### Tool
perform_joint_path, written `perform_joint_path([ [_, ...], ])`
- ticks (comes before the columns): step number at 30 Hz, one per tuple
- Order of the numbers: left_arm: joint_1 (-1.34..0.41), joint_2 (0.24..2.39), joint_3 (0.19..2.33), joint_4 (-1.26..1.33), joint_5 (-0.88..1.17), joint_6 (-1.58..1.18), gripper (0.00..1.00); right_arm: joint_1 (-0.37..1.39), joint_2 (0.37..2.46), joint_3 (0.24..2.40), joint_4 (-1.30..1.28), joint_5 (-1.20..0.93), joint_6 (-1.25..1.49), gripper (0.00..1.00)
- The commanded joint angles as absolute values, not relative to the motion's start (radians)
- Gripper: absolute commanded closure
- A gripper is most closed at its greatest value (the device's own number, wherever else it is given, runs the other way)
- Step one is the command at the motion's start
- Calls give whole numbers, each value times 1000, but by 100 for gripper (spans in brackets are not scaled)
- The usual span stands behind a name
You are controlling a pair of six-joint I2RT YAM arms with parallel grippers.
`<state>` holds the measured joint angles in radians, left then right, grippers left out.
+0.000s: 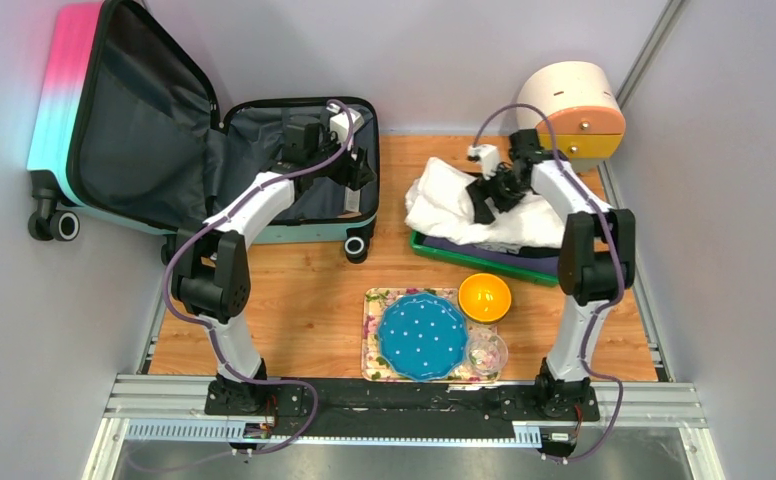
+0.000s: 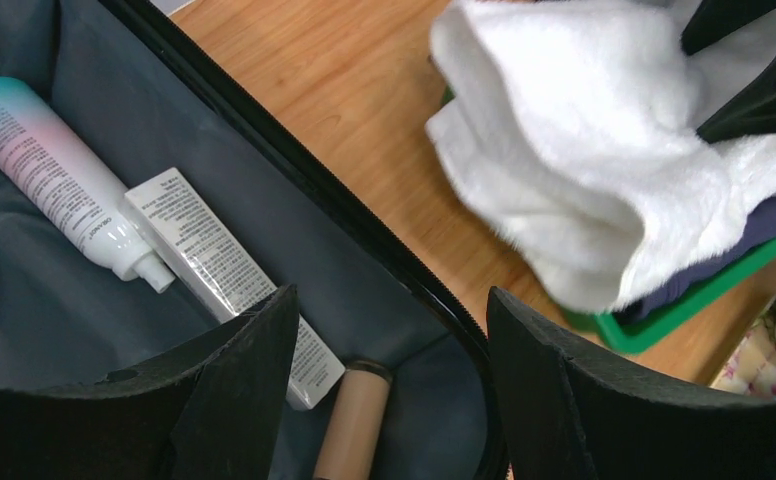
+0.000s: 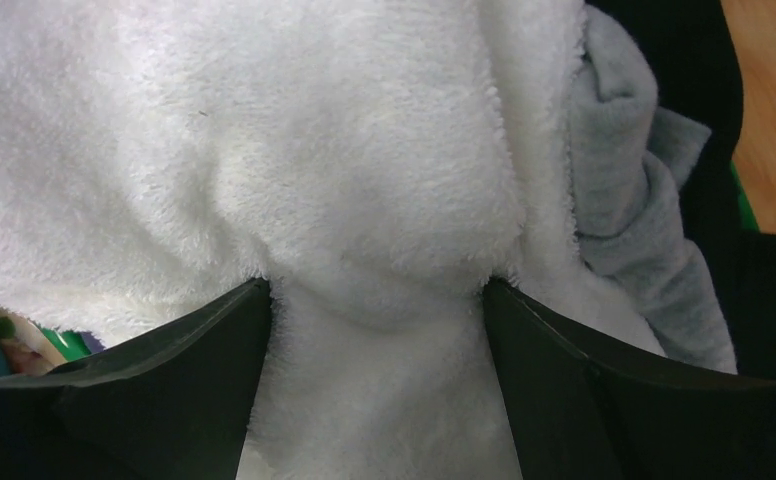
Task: Open, take out, and arrange the luggage
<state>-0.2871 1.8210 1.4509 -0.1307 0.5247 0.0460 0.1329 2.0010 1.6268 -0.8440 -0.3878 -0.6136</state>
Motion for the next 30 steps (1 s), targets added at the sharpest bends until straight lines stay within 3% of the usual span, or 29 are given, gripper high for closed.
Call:
perform_joint_path([
  [1,-287,1804,1503,-106,557,15,24,-87,1925,1459,-882,-143,-459,17],
  [9,-287,1868,1586,-110,574,6,24,-332,1735,1192,-845,-26,-286,17],
  [18,-287,1907,1635,-136,591,-15,25,-632,1738,1216,-836,120,-23,17],
  [24,-287,1914,1664,-169,598,-2,25,-597,1654,1255,-880,-207,-90,23],
  [26,-287,1913,1661,-172,601,-3,25,-551,1608,1272,-893,-273,-159,21],
  [30,-287,1904,1651,-175,609,-2,26,-451,1551,1289,-934,-274,-401,17],
])
